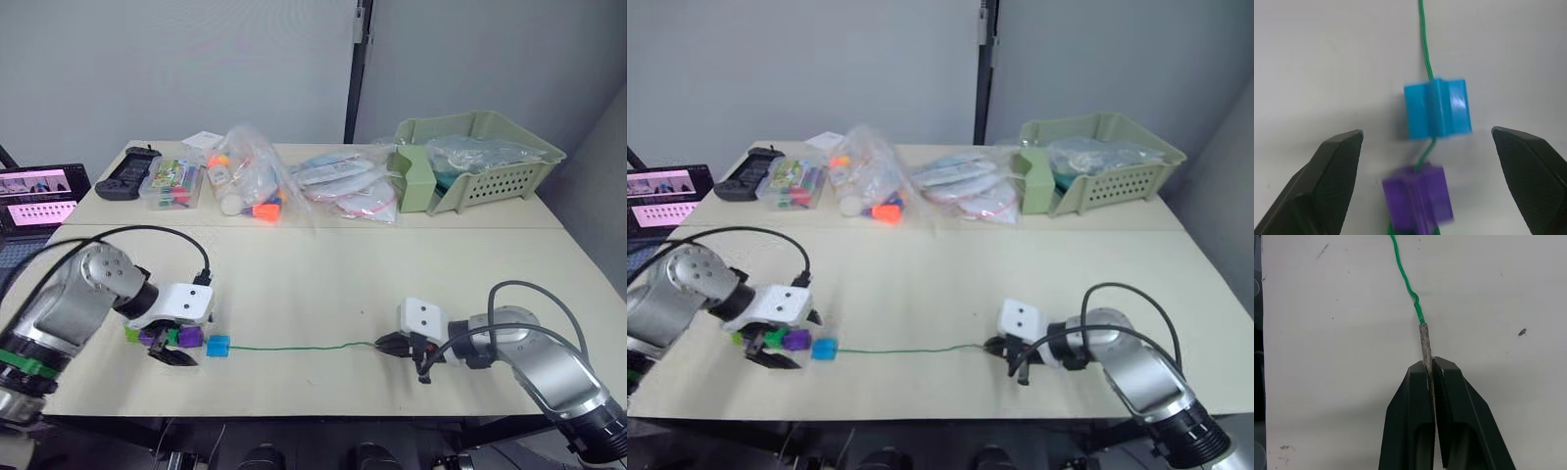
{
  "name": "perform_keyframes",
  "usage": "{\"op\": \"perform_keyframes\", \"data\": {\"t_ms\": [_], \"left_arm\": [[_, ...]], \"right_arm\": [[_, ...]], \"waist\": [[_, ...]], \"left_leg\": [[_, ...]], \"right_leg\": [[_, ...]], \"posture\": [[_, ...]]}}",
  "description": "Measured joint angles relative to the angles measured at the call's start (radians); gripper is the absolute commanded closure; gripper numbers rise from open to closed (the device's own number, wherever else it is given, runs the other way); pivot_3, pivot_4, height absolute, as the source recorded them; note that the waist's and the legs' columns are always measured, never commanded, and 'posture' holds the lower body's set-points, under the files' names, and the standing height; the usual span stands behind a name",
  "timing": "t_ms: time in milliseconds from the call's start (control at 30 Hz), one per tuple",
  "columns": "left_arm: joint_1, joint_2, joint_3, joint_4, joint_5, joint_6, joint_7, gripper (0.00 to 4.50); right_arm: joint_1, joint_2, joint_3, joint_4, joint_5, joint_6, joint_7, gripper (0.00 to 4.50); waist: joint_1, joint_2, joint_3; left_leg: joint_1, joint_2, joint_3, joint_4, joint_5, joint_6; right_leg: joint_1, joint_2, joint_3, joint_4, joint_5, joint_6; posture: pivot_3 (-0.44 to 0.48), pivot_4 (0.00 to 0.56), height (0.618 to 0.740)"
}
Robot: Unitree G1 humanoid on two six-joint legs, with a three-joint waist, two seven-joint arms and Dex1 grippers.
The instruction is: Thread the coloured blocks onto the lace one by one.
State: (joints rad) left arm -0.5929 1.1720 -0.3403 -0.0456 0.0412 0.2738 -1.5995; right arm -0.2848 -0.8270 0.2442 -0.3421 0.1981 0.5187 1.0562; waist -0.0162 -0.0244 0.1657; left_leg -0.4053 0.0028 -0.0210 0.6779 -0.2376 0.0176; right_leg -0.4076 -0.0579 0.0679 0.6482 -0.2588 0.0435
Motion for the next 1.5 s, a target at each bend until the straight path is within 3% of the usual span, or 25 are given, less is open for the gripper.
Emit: {"op": "perform_keyframes", "data": {"t_ms": [167,233,367,633,833,1233,1500], "left_arm": [[-0.146,0.005,-0.138,-0.074,0.046,0.188,-0.01,0.07],[-0.194,-0.025,-0.202,-0.095,0.13,0.213,-0.011,0.07],[-0.213,-0.049,-0.259,-0.111,0.188,0.278,-0.011,0.07],[-0.121,-0.076,-0.278,-0.177,0.192,0.412,-0.009,0.07],[-0.072,-0.109,-0.229,-0.2,0.194,0.453,0.042,0.07],[-0.077,-0.16,-0.227,-0.197,0.221,0.464,0.053,0.07],[-0.086,-0.187,-0.226,-0.148,0.238,0.425,0.06,2.53]], "right_arm": [[-0.006,0.026,0.01,0.002,-0.012,-0.001,-0.026,4.5],[-0.005,0.041,0.02,0.003,-0.019,-0.001,-0.036,4.5],[-0.005,0.052,0.025,0.003,-0.023,0.001,-0.047,4.5],[-0.001,0.056,0.025,0.004,-0.029,0.004,-0.064,4.5],[0.016,0.055,0.024,0.004,-0.029,0.008,-0.068,4.5],[0.028,0.047,0.024,-0.004,-0.029,0.009,-0.074,4.5],[0.036,0.04,0.023,-0.019,-0.028,0.014,-0.077,4.5]], "waist": [[0.005,-0.001,0.0],[0.004,-0.001,0.001],[-0.005,-0.001,0.001],[-0.002,-0.001,0.001],[0.007,0.0,0.0],[0.016,0.002,-0.001],[0.013,0.002,-0.001]], "left_leg": [[0.0,-0.001,0.0,0.001,0.0,0.0],[-0.001,-0.001,0.0,0.001,0.0,0.0],[-0.001,0.0,-0.001,0.0,0.0,0.0],[-0.001,0.0,-0.003,0.0,0.0,0.0],[0.003,-0.002,-0.003,0.001,0.0,0.0],[0.005,-0.003,-0.002,0.002,0.0,0.0],[0.005,-0.003,-0.002,0.001,0.0,0.0]], "right_leg": [[0.001,0.0,0.0,0.0,0.0,0.001],[0.001,0.0,0.0,0.0,0.0,0.001],[0.0,0.0,0.0,0.001,0.0,0.001],[0.0,0.0,0.0,0.001,0.0,0.001],[0.004,-0.002,0.0,0.001,0.0,0.001],[0.006,-0.002,0.0,0.001,-0.001,0.001],[0.006,-0.002,0.001,0.0,-0.001,0.001]], "posture": [[0.0,0.15,0.74],[0.0,0.15,0.74],[0.0,0.15,0.74],[0.0,0.15,0.74],[0.0,0.15,0.74],[0.0,0.15,0.74],[0.0,0.15,0.74]]}}
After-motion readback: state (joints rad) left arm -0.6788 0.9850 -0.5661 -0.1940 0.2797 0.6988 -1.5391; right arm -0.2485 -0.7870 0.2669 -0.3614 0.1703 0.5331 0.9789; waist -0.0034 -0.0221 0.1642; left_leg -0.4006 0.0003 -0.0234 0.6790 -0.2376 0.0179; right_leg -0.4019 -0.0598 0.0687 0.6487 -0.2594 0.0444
